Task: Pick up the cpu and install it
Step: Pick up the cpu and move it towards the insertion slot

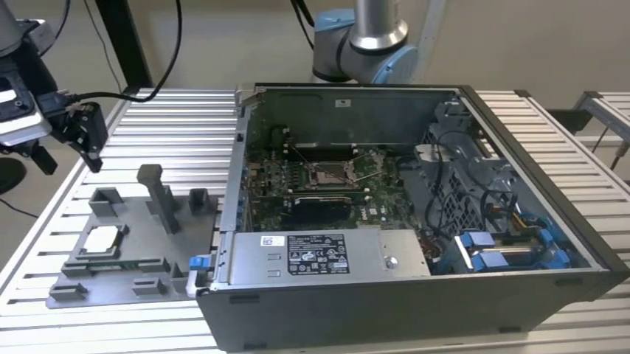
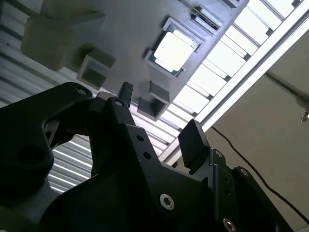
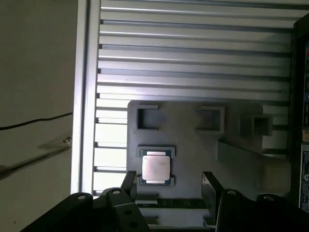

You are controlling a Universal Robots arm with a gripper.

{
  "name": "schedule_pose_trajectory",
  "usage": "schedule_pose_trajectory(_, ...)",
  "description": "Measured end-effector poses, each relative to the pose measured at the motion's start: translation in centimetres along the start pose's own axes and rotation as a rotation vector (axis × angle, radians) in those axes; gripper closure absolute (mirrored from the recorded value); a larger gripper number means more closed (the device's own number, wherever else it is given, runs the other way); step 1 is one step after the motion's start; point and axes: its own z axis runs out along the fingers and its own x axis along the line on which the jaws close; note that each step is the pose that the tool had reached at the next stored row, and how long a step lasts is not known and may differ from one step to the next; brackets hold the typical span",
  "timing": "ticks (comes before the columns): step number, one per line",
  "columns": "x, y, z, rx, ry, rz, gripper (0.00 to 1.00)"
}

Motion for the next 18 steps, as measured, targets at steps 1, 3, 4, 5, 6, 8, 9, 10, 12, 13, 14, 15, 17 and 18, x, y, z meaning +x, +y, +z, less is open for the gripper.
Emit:
schedule_pose_trajectory(1, 0.02, -0.01, 0.14, -0.0001, -0.0001, 0.0, 0.0)
schedule_pose_trajectory(3, 0.07, -0.02, 0.44, 0.0, -0.0001, 0.0, 0.0)
schedule_pose_trajectory(4, 0.11, -0.03, 0.6, -0.0001, -0.0001, 0.0, 0.0)
schedule_pose_trajectory(5, 0.14, -0.04, 0.76, 0.0, -0.0001, 0.0, 0.0)
schedule_pose_trajectory(6, 0.17, -0.05, 0.91, 0.0, -0.0001, 0.0, 0.0)
schedule_pose_trajectory(8, 0.22, -0.07, 1.21, 0.0001, 0.0, 0.0, 0.0)
schedule_pose_trajectory(9, 0.24, -0.08, 1.36, 0.0, -0.0001, 0.0, 0.0)
schedule_pose_trajectory(10, 0.27, -0.09, 1.51, -0.0001, -0.0002, 0.0, 0.0)
schedule_pose_trajectory(12, 0.34, -0.1, 1.79, -0.0001, -0.0003, 0.0, 0.0)
schedule_pose_trajectory(13, 0.37, -0.11, 1.93, -0.0002, -0.0004, 0.0, 0.0)
schedule_pose_trajectory(14, 0.39, -0.12, 2.06, -0.0002, -0.0005, 0.0, 0.0)
schedule_pose_trajectory(15, 0.42, -0.12, 2.19, -0.0003, -0.0007, 0.0, 0.0)
schedule_pose_trajectory(17, 0.46, -0.14, 2.44, -0.0004, -0.0014, 0.0, 0.0)
schedule_pose_trajectory(18, 0.46, -0.15, 2.55, -0.0004, -0.0016, 0.0, 0.0)
